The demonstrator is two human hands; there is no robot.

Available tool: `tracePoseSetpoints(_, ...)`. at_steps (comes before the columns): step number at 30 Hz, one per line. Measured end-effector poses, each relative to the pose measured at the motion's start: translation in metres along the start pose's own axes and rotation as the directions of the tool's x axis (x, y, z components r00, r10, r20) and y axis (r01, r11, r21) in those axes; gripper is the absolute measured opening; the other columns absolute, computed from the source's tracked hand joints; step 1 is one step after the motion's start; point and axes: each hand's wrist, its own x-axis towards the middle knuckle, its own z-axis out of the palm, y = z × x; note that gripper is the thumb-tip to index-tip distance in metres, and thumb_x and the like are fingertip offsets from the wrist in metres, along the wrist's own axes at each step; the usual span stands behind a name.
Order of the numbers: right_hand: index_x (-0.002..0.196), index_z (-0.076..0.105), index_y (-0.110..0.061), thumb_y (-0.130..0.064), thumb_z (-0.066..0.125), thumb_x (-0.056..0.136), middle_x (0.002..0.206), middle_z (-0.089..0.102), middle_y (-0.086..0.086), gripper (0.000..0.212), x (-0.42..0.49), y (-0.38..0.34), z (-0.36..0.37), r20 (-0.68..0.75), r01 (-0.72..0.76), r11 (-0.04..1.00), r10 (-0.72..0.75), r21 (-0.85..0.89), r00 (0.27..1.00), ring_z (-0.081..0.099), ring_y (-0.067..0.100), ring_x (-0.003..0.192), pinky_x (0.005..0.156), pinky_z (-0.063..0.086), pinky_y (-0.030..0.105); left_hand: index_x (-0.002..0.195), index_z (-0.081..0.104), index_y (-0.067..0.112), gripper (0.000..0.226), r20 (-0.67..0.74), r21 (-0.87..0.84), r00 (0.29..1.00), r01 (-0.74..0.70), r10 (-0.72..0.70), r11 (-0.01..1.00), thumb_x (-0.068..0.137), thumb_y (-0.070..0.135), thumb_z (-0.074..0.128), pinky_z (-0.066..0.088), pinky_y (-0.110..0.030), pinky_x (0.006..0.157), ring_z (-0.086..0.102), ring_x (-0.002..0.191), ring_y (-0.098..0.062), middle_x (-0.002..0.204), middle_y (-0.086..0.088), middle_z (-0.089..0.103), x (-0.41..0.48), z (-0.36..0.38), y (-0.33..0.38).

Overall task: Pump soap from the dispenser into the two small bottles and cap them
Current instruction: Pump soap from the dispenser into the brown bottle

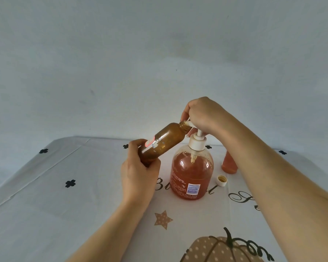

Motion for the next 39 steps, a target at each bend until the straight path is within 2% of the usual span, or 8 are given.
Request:
tracePoseSetpoints(4, 0.114, 0.067, 0.004, 0.004, 0.037, 0.096, 0.102, 0.074, 0.012, 0.036, 0.002, 0.003, 0.002, -0.018, 0.038, 0.999, -0.038, -0.019, 0.999, 0.071, 0.030, 0.102, 0.088, 0.056, 0.036, 0.101, 0.047, 0.028, 0.038, -0.005, 0.000, 1.000, 0.002, -0.002, 1.000, 0.081, 0.000, 0.062, 0.042, -0.011, 0.051, 0.054, 0.058, 0.001, 0.068, 0.010, 0.056, 0.001, 0.000, -0.003)
tracePoseSetpoints(6, 0.117, 0.066, 0.004, 0.000, 0.038, 0.098, 0.091, 0.066, 0.006, 0.034, 0.002, 0.006, 0.002, -0.065, 0.066, 0.998, -0.066, -0.003, 0.996, 0.070, 0.029, 0.102, 0.060, 0.051, 0.015, 0.100, 0.047, 0.028, 0.037, -0.005, 0.003, 1.000, 0.000, 0.000, 1.000, 0.081, 0.000, 0.062, 0.041, -0.012, 0.051, 0.054, 0.059, 0.000, 0.068, 0.010, 0.056, 0.001, 0.000, -0.003)
tracePoseSetpoints(10, 0.107, 0.065, 0.000, -0.001, 0.043, 0.098, 0.068, 0.049, -0.002, 0.024, 0.003, 0.011, 0.001, -0.104, 0.098, 0.992, -0.089, 0.083, 0.991, 0.052, 0.006, 0.055, 0.031, 0.030, 0.006, 0.098, 0.049, 0.026, 0.035, -0.001, 0.007, 1.000, -0.003, 0.003, 1.000, 0.080, -0.002, 0.062, 0.040, -0.009, 0.050, 0.053, 0.058, 0.002, 0.067, 0.009, 0.055, 0.001, 0.001, -0.002)
tracePoseSetpoints(13, 0.094, 0.058, -0.010, -0.003, 0.044, 0.099, 0.070, 0.052, -0.003, 0.016, 0.006, 0.012, 0.007, -0.080, 0.094, 0.992, -0.087, 0.087, 0.993, 0.045, 0.003, 0.055, 0.040, 0.037, 0.008, 0.092, 0.049, 0.030, 0.036, -0.013, 0.016, 0.999, 0.036, -0.036, 0.999, 0.079, -0.001, 0.061, 0.040, -0.011, 0.049, 0.053, 0.059, 0.000, 0.066, 0.008, 0.056, 0.003, 0.001, -0.006)
tracePoseSetpoints(18, 0.111, 0.062, -0.011, 0.002, 0.048, 0.096, 0.101, 0.060, 0.007, 0.024, 0.006, 0.010, 0.015, -0.030, 0.061, 0.997, -0.060, 0.039, 0.998, 0.058, 0.022, 0.084, 0.079, 0.047, 0.029, 0.092, 0.050, 0.027, 0.032, -0.004, 0.078, 0.997, 0.081, -0.080, 0.994, 0.077, 0.000, 0.060, 0.040, -0.025, 0.050, 0.055, 0.058, -0.012, 0.064, 0.007, 0.056, 0.005, 0.001, -0.010)
tracePoseSetpoints(23, 0.103, 0.061, -0.010, -0.004, 0.043, 0.098, 0.073, 0.052, -0.003, 0.019, 0.002, 0.011, 0.011, -0.118, 0.056, 0.990, -0.041, 0.126, 0.992, 0.053, 0.017, 0.071, 0.052, 0.040, 0.016, 0.092, 0.049, 0.026, 0.031, -0.009, 0.090, 0.998, 0.063, -0.062, 0.994, 0.078, 0.001, 0.061, 0.037, -0.018, 0.049, 0.055, 0.059, -0.007, 0.065, 0.008, 0.056, 0.004, 0.001, -0.006)
tracePoseSetpoints(27, 0.102, 0.059, -0.012, 0.001, 0.039, 0.098, 0.081, 0.062, 0.004, 0.024, -0.004, 0.002, -0.002, -0.092, 0.010, 0.971, 0.013, 0.239, 0.996, 0.065, 0.018, 0.070, 0.064, 0.047, 0.022, 0.098, 0.048, 0.023, 0.032, 0.010, 0.059, 1.000, -0.027, 0.027, 0.998, 0.079, 0.000, 0.062, 0.040, -0.014, 0.050, 0.055, 0.064, -0.001, 0.063, 0.009, 0.055, 0.002, 0.002, -0.002)
tracePoseSetpoints(39, 0.097, 0.059, -0.011, 0.005, 0.034, 0.097, 0.080, 0.060, 0.005, 0.030, -0.008, -0.003, 0.000, -0.104, -0.006, 0.958, 0.037, 0.288, 0.994, 0.061, 0.019, 0.067, 0.059, 0.043, 0.023, 0.101, 0.046, 0.023, 0.035, 0.012, 0.019, 0.999, -0.042, 0.041, 0.999, 0.081, -0.002, 0.063, 0.041, -0.008, 0.052, 0.054, 0.064, 0.007, 0.070, 0.013, 0.055, 0.001, 0.000, -0.003)
